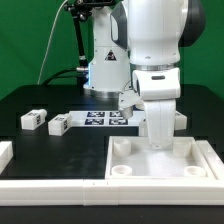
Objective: Assemble one leg
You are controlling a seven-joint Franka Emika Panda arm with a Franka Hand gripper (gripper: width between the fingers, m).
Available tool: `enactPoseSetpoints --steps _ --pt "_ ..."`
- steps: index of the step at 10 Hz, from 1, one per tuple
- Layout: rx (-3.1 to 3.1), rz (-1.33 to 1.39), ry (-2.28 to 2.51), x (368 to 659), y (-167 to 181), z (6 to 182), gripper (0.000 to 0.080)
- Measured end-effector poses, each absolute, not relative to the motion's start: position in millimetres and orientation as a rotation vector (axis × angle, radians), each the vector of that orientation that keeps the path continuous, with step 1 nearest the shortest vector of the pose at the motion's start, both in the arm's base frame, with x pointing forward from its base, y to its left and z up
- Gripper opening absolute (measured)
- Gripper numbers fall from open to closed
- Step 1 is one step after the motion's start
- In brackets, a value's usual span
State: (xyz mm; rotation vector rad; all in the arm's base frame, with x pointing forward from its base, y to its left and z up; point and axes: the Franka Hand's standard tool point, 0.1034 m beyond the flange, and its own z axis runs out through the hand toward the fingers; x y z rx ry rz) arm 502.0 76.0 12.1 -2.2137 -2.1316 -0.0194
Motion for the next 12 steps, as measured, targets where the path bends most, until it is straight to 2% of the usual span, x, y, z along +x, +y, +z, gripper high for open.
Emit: enactPoseSetpoints --steps 3,4,5,6,7,8,9,12 --pt "-2.225 -0.018 -2.120 501.9 75.7 11.9 0.0060" --pt "-2.225 -0.018 -2.119 501.8 75.3 11.7 0.0167" --pt "-2.226 -0.018 -2.118 501.8 75.0 11.7 0.0309" --pt "-2.226 -0.018 -2.118 501.8 74.8 11.6 0.0309" --pt "-2.227 -0.017 -2.117 501.7 74.5 11.5 0.0492" --pt "-2.227 -0.017 -2.117 501.7 74.4 11.3 0.0492" --pt "-2.227 -0.017 -2.116 501.6 74.2 11.2 0.0619" --pt "-2.228 -0.016 -2.115 501.6 73.6 10.9 0.0648"
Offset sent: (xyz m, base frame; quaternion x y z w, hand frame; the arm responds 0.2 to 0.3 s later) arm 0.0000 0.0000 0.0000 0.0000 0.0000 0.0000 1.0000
